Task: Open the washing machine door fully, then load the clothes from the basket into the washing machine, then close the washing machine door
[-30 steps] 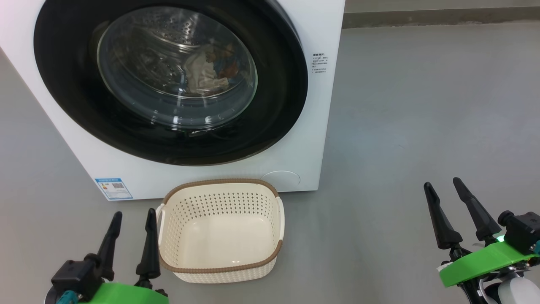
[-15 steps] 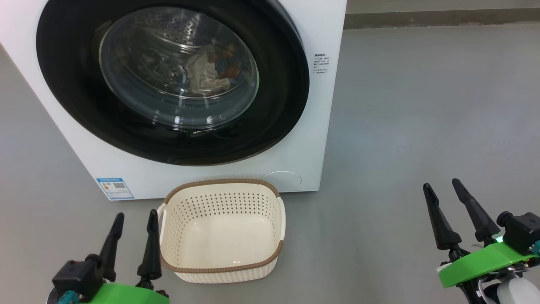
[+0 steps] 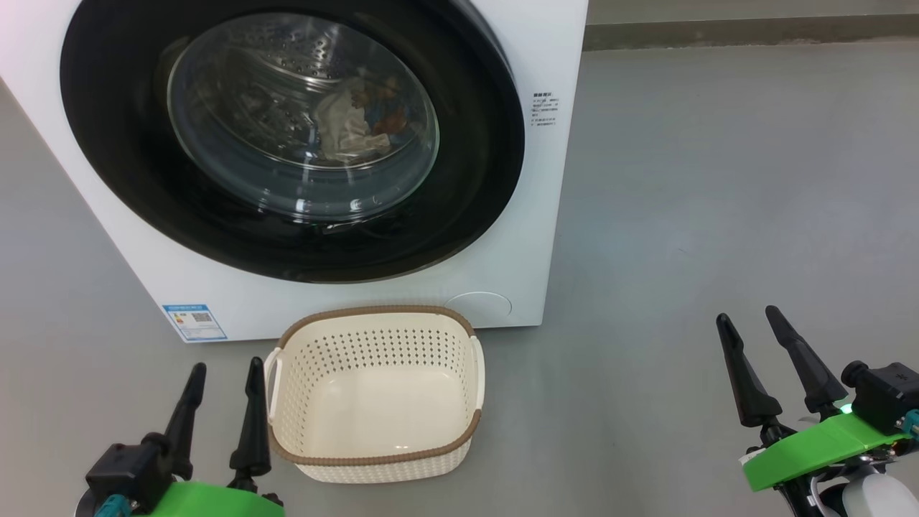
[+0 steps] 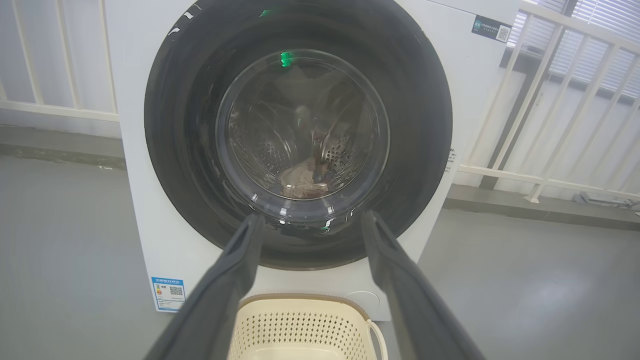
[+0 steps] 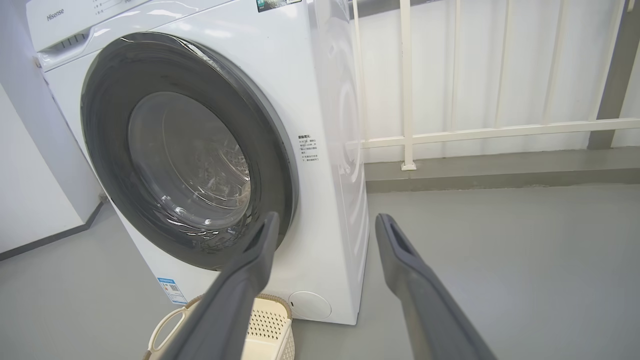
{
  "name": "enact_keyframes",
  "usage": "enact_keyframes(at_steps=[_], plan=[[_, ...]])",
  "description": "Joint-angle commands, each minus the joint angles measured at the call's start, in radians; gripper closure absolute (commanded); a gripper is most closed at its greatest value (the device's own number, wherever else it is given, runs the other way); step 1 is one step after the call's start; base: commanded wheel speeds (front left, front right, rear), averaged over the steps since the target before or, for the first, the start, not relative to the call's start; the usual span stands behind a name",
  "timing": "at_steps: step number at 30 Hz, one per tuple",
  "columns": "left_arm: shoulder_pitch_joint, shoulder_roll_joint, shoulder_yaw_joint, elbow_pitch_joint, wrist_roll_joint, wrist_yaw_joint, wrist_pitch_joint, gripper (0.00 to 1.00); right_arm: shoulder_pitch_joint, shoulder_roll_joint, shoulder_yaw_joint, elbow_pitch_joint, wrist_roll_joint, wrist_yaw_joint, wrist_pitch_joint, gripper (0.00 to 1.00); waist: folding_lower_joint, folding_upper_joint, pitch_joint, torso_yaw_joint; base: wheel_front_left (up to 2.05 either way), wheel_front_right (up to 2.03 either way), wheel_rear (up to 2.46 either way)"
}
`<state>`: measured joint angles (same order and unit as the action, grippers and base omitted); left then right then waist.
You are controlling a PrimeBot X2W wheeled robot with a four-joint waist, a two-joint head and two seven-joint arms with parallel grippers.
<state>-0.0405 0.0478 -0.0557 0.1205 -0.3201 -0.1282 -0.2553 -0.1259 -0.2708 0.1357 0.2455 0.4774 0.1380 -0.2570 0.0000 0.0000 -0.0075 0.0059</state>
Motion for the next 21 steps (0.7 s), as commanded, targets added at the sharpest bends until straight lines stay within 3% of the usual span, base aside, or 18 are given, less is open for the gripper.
enact_keyframes(at_steps=[1,7,8,21], plan=[[-0.024,0.012,0.035,-0.022,0.014,-0.002,-0.006,0.0,0.002,-0.007,0.021,-0.021,-0.011,-0.007,-0.005,0.0,0.0,0.0,0.0,-0.001,0.0,0.0,0.0],[-0.022,0.01,0.04,-0.016,0.018,-0.002,-0.006,0.0,0.002,-0.01,0.022,-0.018,-0.008,-0.007,-0.005,0.0,0.0,0.0,0.001,-0.003,0.0,0.0,0.0],[0.0,-0.001,0.005,0.006,0.008,0.0,0.0,1.0,0.0,0.0,0.001,0.003,0.0,0.0,0.0,1.0,0.0,0.0,0.001,-0.003,0.0,0.0,0.0],[0.014,-0.009,0.005,0.053,-0.077,0.002,0.022,1.0,0.018,0.038,-0.011,0.047,0.073,0.0,0.024,1.0,0.001,0.0,0.0,-0.003,0.0,0.0,0.0]])
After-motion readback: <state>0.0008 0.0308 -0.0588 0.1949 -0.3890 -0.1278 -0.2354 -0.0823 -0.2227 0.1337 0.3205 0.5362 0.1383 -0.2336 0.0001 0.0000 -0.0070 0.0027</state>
